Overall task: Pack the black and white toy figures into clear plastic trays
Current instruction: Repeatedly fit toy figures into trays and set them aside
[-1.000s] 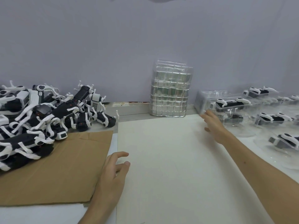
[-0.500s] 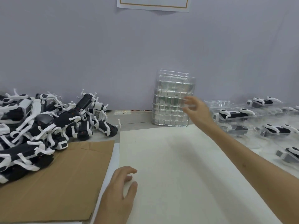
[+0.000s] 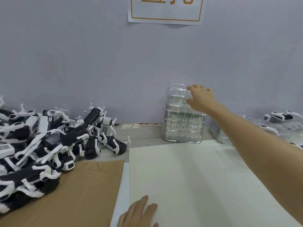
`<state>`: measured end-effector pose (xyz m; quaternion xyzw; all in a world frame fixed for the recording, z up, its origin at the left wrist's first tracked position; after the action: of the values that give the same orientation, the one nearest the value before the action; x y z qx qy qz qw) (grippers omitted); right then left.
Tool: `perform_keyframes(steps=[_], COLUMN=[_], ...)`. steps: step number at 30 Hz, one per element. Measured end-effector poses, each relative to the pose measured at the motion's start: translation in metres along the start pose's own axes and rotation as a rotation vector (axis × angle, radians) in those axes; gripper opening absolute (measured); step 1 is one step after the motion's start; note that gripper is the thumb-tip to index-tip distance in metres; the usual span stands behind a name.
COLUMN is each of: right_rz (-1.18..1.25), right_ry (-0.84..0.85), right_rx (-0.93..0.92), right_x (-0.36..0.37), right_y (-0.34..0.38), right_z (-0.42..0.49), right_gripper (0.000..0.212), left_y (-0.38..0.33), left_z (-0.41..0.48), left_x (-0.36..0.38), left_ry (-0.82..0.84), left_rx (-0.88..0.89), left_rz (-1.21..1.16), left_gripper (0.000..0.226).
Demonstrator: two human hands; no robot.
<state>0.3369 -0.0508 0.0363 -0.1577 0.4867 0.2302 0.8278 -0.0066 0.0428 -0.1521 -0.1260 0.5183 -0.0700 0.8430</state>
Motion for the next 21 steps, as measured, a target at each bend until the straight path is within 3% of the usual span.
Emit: perform_keyframes(steps=[3, 8, 10, 13, 16, 18, 21], right_rz=[0.062, 0.105, 0.145, 0.248, 0.35, 0.372, 0.398], right_ry=[-0.039, -0.125, -0.224, -0.331, -0.371, -0.399, -0.4], right_rx=[0.039, 0.07, 0.087, 0.085, 0.037, -0.026, -0.142], right_x=[0.004, -0.008, -0.018, -0.039, -0.055, -0.06, -0.058], right_y=[0.0, 0.002, 0.003, 0.008, 0.016, 0.025, 0.039], right_z=[0.006, 0.007, 0.004, -0.008, -0.038, -0.072, -0.138], right_gripper=[0.038, 0.026, 0.024, 0.025, 0.026, 0.025, 0.027], left_y=[-0.001, -0.003, 0.002, 0.002, -0.003, 0.005, 0.009], left_z=[0.001, 0.002, 0.002, -0.003, -0.01, -0.017, -0.02], left_x=[-0.002, -0.004, -0.006, 0.003, -0.006, 0.003, 0.008], left_ry=[0.016, 0.115, 0.066, 0.081, 0.146, 0.045, 0.005], left_rx=[0.018, -0.027, -0.02, -0.088, -0.113, -0.148, -0.252], left_rz=[0.012, -0.077, -0.068, -0.086, -0.134, -0.218, -0.386], left_gripper=[0.057, 0.046, 0.041, 0.072, 0.057, 0.039, 0.03])
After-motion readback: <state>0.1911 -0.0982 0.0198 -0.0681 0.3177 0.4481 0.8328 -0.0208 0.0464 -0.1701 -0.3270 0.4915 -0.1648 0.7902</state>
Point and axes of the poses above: each hand's wrist, its own z-axis towards the middle knuckle, its own x-axis out of the palm, y = z × x, the point moved 1 cm from there along z, towards the middle knuckle, and after that the axes turned 3 degrees about -z, right-handed, at the moved point
